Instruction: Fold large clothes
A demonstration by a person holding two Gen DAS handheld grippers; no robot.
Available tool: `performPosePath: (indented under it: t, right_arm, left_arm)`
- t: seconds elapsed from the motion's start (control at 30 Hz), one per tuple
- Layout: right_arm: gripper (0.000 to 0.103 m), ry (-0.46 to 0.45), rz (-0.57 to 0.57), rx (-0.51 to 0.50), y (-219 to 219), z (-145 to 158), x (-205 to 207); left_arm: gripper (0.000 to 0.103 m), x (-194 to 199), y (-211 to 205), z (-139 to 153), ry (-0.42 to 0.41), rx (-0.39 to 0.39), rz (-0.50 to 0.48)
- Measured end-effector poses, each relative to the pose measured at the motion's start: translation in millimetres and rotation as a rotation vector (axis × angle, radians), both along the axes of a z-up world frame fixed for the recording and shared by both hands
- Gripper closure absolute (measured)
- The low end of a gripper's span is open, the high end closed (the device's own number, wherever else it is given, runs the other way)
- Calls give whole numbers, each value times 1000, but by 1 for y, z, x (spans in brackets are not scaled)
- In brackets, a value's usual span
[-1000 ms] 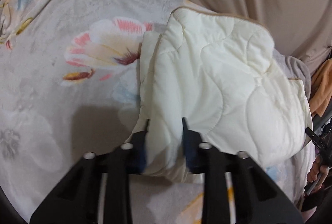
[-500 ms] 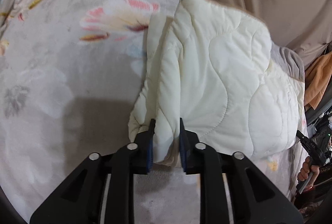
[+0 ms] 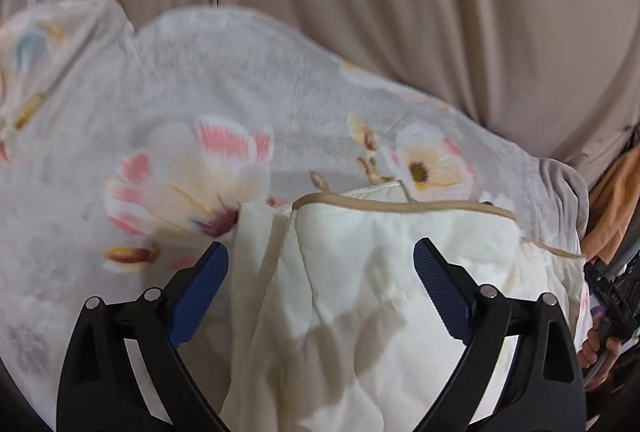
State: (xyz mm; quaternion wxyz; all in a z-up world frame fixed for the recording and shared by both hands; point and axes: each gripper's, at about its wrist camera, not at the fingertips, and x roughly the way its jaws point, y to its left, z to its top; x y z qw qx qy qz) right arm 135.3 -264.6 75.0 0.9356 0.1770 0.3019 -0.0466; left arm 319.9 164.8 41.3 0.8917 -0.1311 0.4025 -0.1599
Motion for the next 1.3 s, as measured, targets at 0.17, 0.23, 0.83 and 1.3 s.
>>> performPosePath:
  t: [0.17, 0.23, 0.83, 1.3]
  right_arm:
    - [92, 81, 29, 46, 5, -23, 32]
    - [95, 6, 35, 12, 11, -8, 26]
    - [93, 207, -39, -11, -12, -66, 79]
    - [87, 24, 191, -264, 125, 0, 65]
  left_arm:
    - [81, 28, -12, -23, 96, 20, -11]
    - [88, 24, -13, -19, 61, 45, -2]
    - [85, 43, -26, -68, 13, 171, 51]
    - [49, -36, -114, 17, -343, 289, -69]
